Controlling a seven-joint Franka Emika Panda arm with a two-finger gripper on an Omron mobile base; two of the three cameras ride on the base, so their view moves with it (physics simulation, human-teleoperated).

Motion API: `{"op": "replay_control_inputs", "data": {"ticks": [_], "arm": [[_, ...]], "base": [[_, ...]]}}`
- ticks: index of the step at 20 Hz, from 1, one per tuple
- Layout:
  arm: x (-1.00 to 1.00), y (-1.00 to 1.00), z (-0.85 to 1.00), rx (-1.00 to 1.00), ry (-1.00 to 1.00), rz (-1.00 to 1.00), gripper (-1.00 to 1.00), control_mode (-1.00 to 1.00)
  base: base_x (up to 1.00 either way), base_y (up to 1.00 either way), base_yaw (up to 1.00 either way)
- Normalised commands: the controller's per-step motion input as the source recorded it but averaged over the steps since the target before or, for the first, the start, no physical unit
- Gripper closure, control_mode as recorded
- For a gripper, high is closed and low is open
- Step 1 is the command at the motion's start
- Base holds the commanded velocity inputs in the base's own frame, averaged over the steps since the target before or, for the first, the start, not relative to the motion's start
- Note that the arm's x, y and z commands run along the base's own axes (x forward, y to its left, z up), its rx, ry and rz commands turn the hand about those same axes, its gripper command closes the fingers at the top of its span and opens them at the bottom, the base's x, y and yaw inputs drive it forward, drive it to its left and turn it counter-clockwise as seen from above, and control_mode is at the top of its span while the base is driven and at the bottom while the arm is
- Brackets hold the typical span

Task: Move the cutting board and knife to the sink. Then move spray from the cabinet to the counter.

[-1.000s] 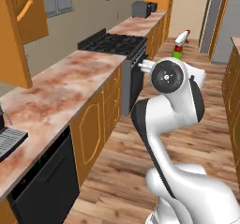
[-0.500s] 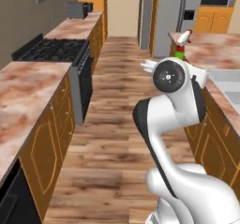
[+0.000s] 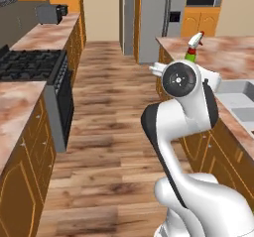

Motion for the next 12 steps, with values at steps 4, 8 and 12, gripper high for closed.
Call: {"op": "replay_control_inputs", "data": {"ticks": [4,8,12], "arm": [[0.00,0.00,0.00,0.00,0.00,0.00,1.00,1.00],[0.00,0.00,0.00,0.00,0.00,0.00,1.00,1.00],[0.00,0.00,0.00,0.00,0.00,0.00,1.00,1.00]], "base": [[0.46,0.00,-0.24],[0.00,0.04,-0.61],[-0.14,0.01,-0.84]]}}
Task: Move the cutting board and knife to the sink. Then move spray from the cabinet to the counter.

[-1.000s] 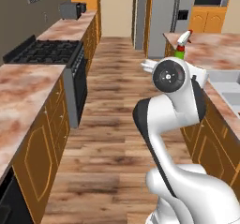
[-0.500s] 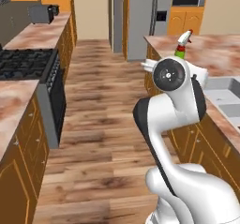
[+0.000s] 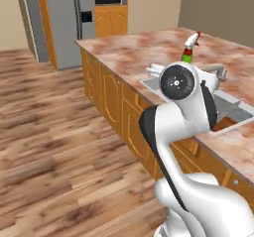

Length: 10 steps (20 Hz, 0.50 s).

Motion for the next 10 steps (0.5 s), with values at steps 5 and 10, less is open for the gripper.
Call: {"op": "replay_control_inputs", "data": {"ticks": [5,10], "arm": [[0.00,0.00,0.00,0.00,0.00,0.00,1.00,1.00],[0.00,0.00,0.00,0.00,0.00,0.00,1.00,1.00]], "base": [[-0.31,0.00,-0.85],[-0.28,0.00,-0.81]]}}
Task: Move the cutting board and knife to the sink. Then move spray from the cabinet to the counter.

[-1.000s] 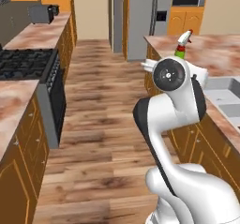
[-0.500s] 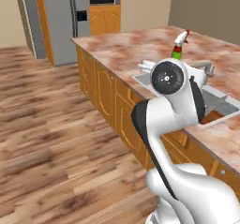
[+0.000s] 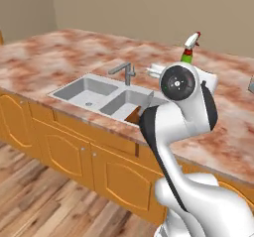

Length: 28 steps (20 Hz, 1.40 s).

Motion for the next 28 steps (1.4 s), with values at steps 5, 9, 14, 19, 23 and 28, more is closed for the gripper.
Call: {"op": "replay_control_inputs", "data": {"ticks": [5,9,14,19,23,28], "arm": [[0.00,0.00,0.00,0.00,0.00,0.00,1.00,1.00],[0.00,0.00,0.00,0.00,0.00,0.00,1.00,1.00],[0.00,0.00,0.00,0.00,0.00,0.00,1.00,1.00],[0.00,0.00,0.00,0.00,0.00,0.00,1.00,1.00],[0.00,0.00,0.00,0.00,0.00,0.00,1.00,1.00],[0.00,0.00,0.00,0.00,0.00,0.00,1.00,1.00]], "base": [[-0.16,0.00,-0.69],[0.04,0.07,-0.59],[0.28,0.03,-0.51],[0.33,0.00,-0.39],[0.17,0.00,-0.31],[0.04,0.32,-0.32]]}}
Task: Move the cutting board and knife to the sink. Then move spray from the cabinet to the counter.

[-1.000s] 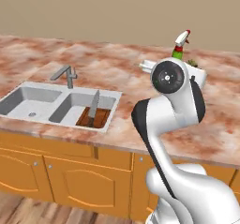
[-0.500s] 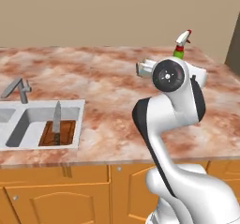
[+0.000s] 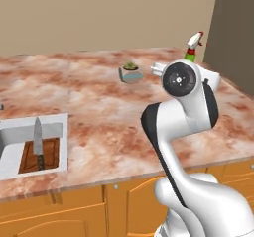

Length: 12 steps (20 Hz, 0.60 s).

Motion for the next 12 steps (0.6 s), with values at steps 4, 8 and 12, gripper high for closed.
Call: {"op": "replay_control_inputs", "data": {"ticks": [4,8,12], "arm": [[0.00,0.00,0.00,0.00,0.00,0.00,1.00,1.00],[0.17,0.02,-0.02,0.00,-0.04,-0.02,1.00,-1.00],[0.16,-0.02,-0.27,0.05,0.00,-0.09,1.00,-1.00]], "base": [[0.27,0.41,-0.21],[0.06,0.03,-0.03],[0.00,0.00,0.00]]}}
